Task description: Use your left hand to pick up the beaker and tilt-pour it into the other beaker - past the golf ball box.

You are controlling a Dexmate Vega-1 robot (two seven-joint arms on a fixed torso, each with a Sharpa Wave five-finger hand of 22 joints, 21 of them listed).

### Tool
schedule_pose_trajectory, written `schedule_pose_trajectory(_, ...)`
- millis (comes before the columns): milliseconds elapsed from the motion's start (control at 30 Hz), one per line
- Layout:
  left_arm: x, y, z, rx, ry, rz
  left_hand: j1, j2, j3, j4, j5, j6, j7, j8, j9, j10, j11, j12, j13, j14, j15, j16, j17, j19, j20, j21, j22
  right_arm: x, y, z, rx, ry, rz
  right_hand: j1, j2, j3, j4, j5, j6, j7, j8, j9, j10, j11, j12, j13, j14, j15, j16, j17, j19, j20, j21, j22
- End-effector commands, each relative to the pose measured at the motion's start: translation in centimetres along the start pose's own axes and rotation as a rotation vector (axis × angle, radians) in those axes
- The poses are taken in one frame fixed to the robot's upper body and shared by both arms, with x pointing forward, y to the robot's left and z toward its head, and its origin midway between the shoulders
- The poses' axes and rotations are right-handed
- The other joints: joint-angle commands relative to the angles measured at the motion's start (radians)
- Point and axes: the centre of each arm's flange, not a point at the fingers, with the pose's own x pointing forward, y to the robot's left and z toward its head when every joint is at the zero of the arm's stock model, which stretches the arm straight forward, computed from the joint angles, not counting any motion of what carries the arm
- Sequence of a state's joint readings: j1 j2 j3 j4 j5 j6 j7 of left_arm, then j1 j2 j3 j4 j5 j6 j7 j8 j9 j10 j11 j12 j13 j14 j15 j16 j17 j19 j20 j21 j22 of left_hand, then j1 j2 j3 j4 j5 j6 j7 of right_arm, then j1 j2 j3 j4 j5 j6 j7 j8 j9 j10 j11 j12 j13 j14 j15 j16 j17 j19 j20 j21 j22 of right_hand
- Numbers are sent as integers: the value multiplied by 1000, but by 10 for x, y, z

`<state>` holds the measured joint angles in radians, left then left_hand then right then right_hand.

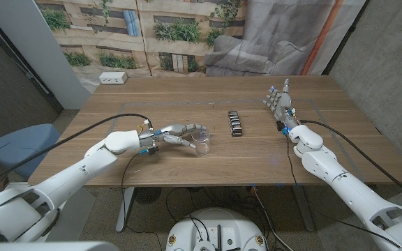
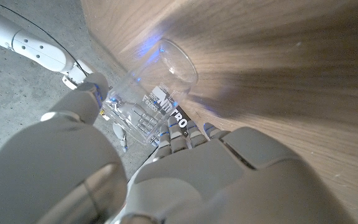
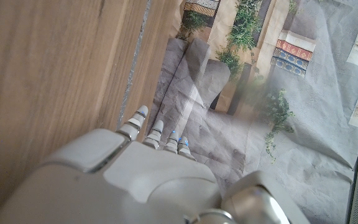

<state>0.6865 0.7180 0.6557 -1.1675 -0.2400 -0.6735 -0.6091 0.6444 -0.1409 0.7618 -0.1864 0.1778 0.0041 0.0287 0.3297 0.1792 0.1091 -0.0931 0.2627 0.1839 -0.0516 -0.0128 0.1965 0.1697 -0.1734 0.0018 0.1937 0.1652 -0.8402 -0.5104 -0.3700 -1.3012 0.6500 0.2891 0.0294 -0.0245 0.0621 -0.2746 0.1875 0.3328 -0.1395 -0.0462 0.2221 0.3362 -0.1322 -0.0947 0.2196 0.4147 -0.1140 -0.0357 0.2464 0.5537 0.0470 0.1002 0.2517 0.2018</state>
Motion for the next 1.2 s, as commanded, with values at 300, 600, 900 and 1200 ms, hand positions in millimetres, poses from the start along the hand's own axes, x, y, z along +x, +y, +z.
schedule_pose_trajectory(300,8,-25,-3,-37,9,-5,52,3,-6,-1,11,45,4,13,6,70,4,12,8,65,-25,12,4,33,14,3,3,0,0,0,0,0,-1,3,90,-6,1,6,-7,0,5,1,-3,-2,6,5,-5,-18,3,1,-3,5,7,5)
schedule_pose_trajectory(600,4,-31,-3,-29,9,64,136,-10,-39,-2,12,192,-18,69,13,216,-63,33,16,199,-84,24,5,127,-23,5,3,0,0,0,0,0,0,2,90,-6,1,6,-7,-1,5,1,-3,-3,6,5,-5,-18,3,1,-3,5,7,5)
schedule_pose_trajectory(900,1,-30,-8,-23,32,171,204,-7,-84,2,13,295,-24,126,24,330,-71,60,39,318,-116,42,11,201,-50,8,3,0,0,0,0,0,0,2,90,-6,1,6,-7,0,6,1,-3,-1,6,5,-3,-18,3,1,-3,5,7,5)
schedule_pose_trajectory(1200,3,-36,-9,-37,39,224,245,9,-134,7,16,371,-36,180,34,424,-92,85,62,399,-144,59,16,282,-61,16,4,0,0,0,0,0,0,2,90,-6,1,6,-7,-2,6,1,-4,-1,6,5,-5,-18,3,1,-3,5,7,5)
